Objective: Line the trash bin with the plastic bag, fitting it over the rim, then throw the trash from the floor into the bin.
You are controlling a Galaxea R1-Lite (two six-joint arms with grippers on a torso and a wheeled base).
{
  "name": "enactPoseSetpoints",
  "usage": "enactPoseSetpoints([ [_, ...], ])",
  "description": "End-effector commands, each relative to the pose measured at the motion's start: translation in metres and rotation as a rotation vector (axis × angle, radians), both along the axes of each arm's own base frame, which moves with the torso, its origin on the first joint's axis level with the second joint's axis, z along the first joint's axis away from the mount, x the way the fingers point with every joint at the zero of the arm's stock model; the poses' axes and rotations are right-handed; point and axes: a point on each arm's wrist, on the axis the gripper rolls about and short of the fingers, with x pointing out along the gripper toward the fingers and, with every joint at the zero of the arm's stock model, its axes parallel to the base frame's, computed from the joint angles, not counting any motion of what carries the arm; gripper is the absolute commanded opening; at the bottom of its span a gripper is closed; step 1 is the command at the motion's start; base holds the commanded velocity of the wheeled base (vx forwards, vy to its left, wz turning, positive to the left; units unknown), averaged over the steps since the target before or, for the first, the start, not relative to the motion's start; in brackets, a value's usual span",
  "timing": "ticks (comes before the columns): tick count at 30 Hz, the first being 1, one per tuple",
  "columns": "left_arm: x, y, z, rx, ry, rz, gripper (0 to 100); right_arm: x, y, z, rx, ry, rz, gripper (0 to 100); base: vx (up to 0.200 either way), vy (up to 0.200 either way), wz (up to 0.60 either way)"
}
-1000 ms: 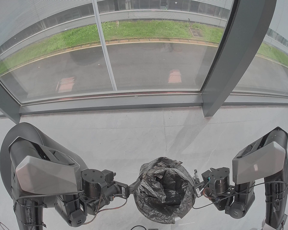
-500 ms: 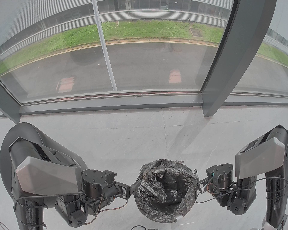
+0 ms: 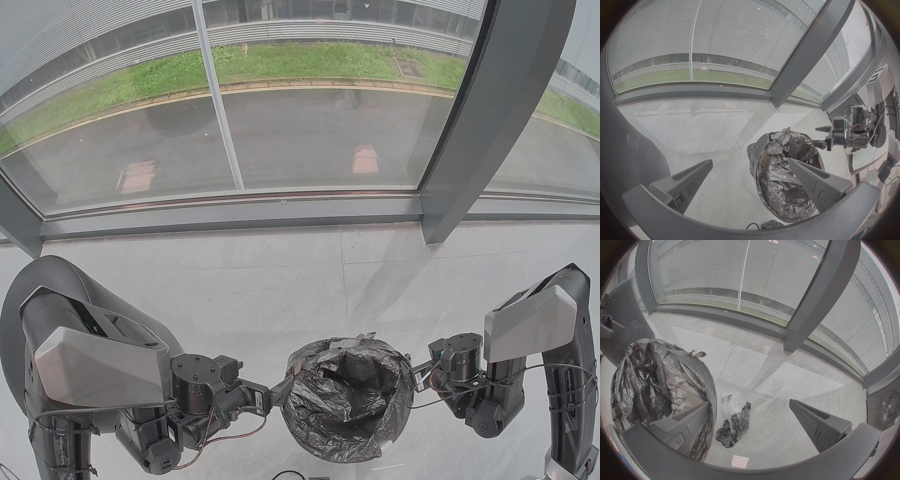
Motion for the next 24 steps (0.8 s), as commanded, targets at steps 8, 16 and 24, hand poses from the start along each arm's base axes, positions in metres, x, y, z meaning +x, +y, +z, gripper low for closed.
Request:
enactPoseSetpoints([
  [8,-0.001,-0.001,-0.001,0.001,0.001,-0.006,100,0.027,-0.007,-0.029,0.007,-0.002,-0.019,100,0.0,0.0,0.0],
  [16,-0.002,-0.002,-0.003,0.005,0.006,-0.009,100,0.031,-0.012,-0.031,0.013,-0.004,-0.035,100,0.0,0.0,0.0],
  [24,-0.001,-0.002,-0.003,0.005,0.006,-0.009,100,0.014,-0.004,-0.012,0.098,0.015,0.052,100,0.0,0.0,0.0],
])
